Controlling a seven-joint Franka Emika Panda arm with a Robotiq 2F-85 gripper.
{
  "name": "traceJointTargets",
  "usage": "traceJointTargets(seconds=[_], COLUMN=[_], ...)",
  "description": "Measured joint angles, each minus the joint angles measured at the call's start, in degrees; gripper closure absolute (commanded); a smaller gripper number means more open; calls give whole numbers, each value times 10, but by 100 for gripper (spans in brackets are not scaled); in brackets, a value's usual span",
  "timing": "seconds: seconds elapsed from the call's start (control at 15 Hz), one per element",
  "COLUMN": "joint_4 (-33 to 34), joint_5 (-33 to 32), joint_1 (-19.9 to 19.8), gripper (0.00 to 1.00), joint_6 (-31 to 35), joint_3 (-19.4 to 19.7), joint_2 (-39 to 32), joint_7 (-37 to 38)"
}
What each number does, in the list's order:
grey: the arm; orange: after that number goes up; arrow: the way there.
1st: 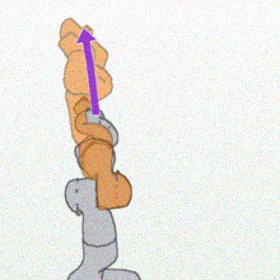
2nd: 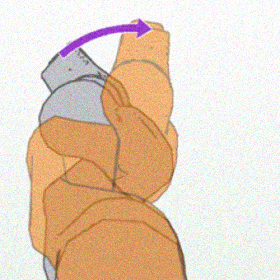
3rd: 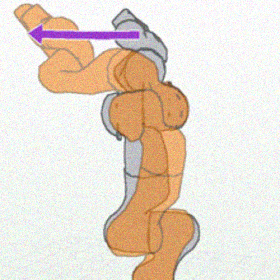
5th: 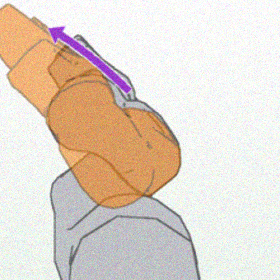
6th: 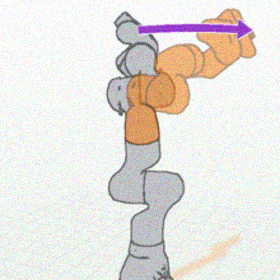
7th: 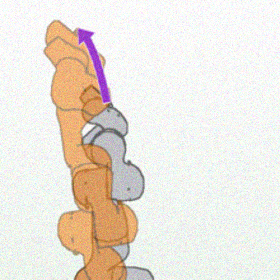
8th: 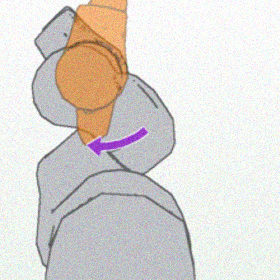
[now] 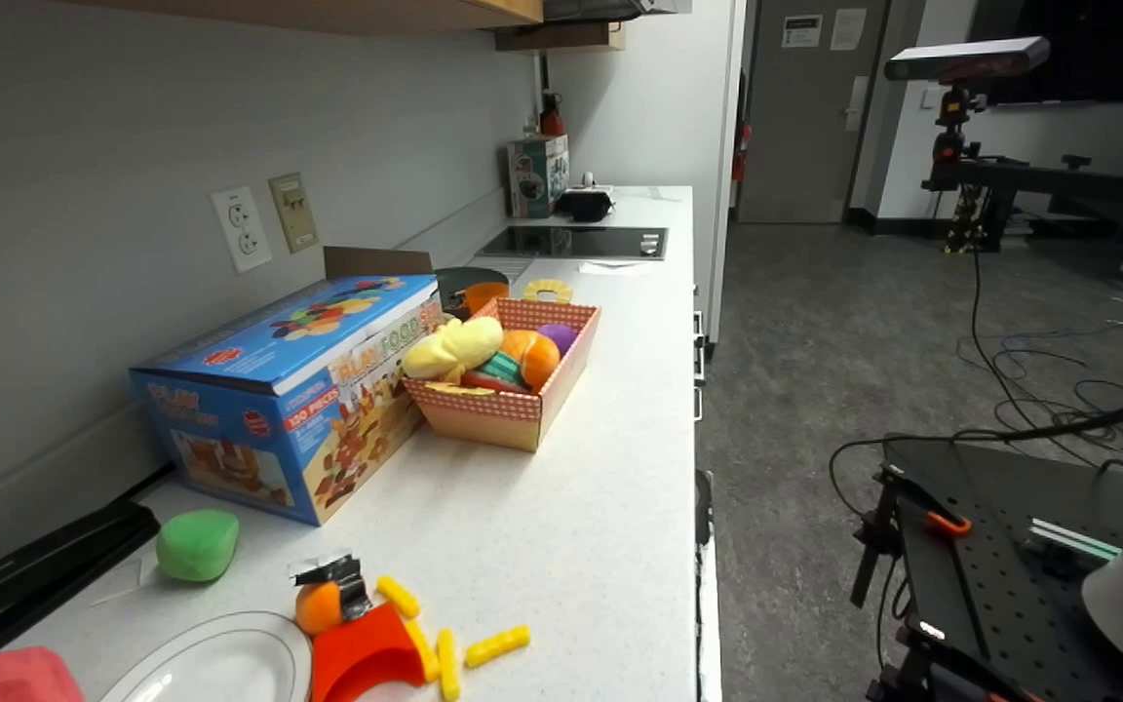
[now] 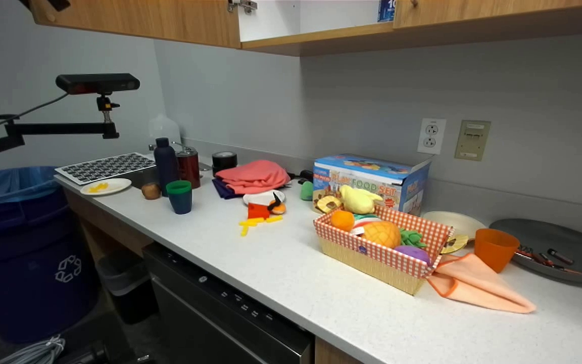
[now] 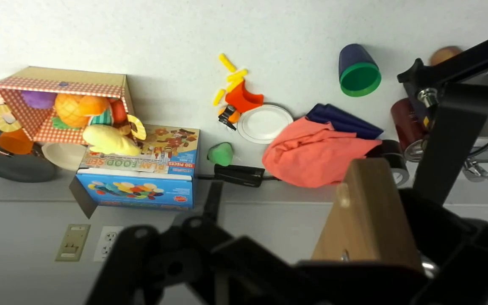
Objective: Close the top left cabinet door
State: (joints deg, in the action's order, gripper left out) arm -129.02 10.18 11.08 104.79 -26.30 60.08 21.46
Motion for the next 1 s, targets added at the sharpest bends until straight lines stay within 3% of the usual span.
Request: traceJointTargets(seconds=[0.4,1.0], joint_4=[-10,-4], joint_5=[-60,-173], joint_1=[-19,-116], gripper=[0,0], joint_6=[-2,-59], joint_3=[1,0], joint_2=[16,42], joint_7=[7,63])
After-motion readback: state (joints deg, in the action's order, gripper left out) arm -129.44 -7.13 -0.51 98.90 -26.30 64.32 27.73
